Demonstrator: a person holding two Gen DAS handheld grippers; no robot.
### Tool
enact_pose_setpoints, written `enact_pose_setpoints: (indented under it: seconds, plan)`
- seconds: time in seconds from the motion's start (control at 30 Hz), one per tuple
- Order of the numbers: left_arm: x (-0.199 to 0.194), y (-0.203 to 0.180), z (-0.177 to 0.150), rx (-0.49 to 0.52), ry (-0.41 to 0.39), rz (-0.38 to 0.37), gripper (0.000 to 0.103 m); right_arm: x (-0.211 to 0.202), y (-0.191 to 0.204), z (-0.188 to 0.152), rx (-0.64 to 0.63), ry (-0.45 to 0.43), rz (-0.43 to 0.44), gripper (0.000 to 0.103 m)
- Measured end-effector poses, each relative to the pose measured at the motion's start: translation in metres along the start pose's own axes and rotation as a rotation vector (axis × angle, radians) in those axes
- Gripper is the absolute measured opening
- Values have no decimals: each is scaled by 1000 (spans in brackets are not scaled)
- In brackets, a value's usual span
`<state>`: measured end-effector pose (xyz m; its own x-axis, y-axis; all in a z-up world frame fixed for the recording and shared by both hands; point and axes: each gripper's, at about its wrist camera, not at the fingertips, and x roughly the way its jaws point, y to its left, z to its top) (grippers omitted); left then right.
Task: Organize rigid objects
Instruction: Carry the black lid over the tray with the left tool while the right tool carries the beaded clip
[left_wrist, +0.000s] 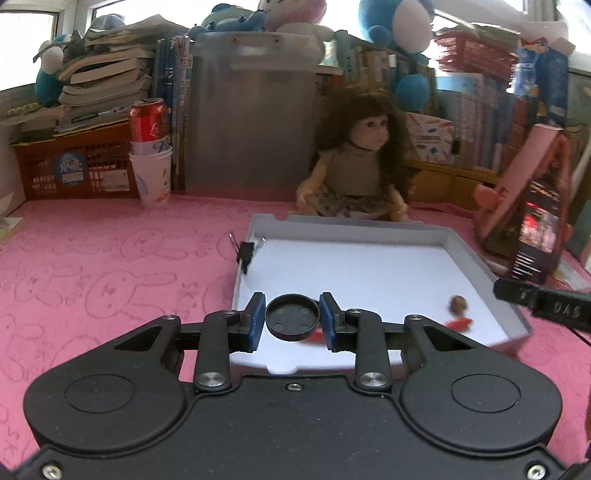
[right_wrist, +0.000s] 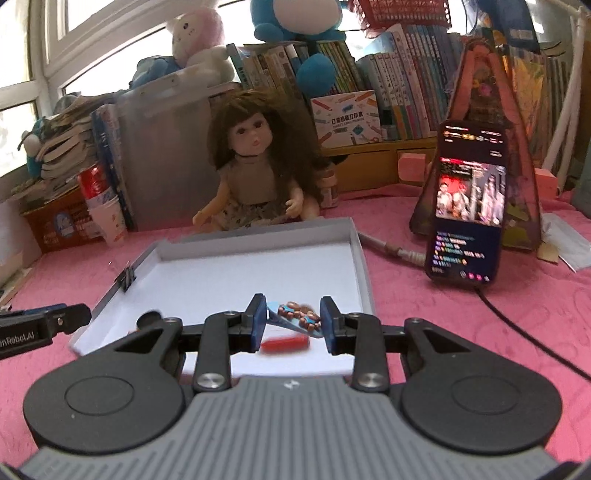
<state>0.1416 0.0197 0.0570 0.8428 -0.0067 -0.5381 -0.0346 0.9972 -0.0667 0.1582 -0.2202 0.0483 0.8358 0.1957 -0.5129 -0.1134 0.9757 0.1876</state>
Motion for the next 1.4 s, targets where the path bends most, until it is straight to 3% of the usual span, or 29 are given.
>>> enact_pose_setpoints:
  seconds: [0.4, 0.9, 1.4]
  plan:
    - [88, -3, 37, -49, 186, 1, 30, 72, -5, 36, 0, 160, 43, 36]
    - [131, -17, 33, 0, 231, 58, 30, 109, 2, 26, -21, 223, 35, 36]
    - [133, -20, 29, 39, 220, 63, 30, 112, 6, 18, -63, 227, 21, 40]
